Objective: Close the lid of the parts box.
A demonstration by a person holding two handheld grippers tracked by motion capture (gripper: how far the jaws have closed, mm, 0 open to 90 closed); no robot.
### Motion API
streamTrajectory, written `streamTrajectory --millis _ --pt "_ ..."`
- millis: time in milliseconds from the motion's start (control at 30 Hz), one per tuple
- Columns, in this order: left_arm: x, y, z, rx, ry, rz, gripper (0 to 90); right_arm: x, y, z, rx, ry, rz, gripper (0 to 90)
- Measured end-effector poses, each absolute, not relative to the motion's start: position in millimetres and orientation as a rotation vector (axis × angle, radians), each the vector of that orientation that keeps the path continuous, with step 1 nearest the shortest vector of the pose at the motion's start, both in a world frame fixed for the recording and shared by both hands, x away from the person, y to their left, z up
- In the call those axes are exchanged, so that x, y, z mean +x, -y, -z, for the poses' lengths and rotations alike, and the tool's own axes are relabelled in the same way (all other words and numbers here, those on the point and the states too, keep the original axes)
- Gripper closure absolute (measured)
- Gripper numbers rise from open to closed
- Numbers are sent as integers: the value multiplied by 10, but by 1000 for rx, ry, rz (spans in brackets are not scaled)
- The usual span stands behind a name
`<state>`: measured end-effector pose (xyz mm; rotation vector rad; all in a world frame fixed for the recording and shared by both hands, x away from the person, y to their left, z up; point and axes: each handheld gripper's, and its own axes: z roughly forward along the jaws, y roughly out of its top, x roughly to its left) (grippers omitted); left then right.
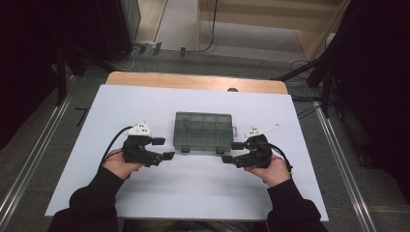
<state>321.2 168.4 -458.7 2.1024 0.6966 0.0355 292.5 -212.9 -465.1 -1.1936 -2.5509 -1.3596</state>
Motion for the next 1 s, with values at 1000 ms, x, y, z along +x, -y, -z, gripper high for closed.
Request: streamTrajectory --millis 1000 --pt "2897 -2133 4771 2105 -761 -76 288 2510 2327 4878 -1189 2616 1354 232"
